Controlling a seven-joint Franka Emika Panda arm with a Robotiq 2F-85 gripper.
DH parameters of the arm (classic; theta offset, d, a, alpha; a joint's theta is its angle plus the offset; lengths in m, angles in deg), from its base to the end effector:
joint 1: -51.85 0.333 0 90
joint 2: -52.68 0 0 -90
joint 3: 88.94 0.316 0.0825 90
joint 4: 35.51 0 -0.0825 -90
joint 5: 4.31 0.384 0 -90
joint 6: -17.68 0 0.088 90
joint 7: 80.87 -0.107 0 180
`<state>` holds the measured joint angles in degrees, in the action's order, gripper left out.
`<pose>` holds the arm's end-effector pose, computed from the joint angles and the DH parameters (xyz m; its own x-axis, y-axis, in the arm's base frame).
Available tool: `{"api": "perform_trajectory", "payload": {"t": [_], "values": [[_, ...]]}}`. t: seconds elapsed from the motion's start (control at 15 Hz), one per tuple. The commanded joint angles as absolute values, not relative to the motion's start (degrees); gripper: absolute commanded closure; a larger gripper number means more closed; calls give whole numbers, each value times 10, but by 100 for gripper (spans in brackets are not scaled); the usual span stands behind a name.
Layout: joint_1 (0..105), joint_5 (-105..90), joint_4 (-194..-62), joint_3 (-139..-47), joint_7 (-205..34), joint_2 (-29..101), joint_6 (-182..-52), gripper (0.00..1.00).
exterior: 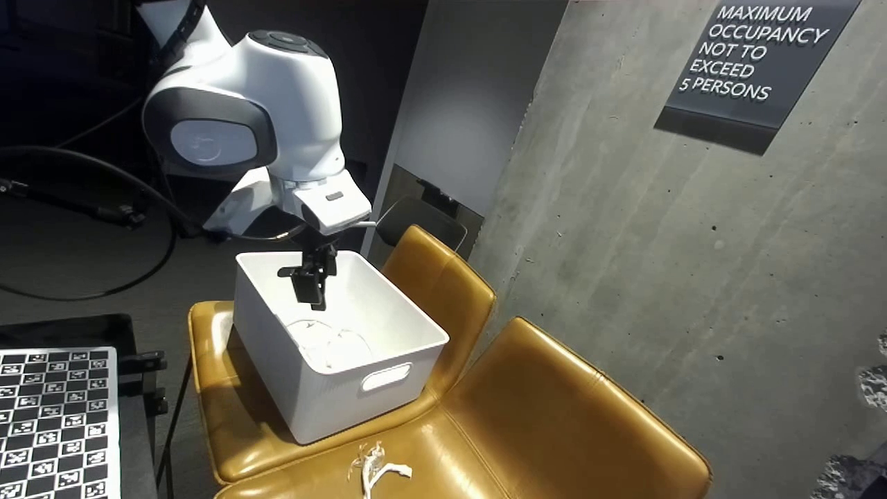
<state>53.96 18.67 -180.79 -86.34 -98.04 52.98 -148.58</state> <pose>0.4860 0.0165 0.3118 0.7852 -0.5715 0.2385 -0.4970 -0.8113 -0.3080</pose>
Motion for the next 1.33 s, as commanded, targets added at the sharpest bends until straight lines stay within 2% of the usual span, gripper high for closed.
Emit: {"api": "perform_trajectory", "payload": {"t": [0.0,0.33,0.6,0.93,1.27], "values": [[494,203,-1831,-914,-845,570,-1454,0],[434,253,-1757,-999,-697,519,-1400,0],[391,324,-1631,-1038,-669,437,-1302,0],[336,326,-1493,-1021,-730,297,-1280,0],[330,257,-1383,-1025,-855,165,-1279,0]]}}
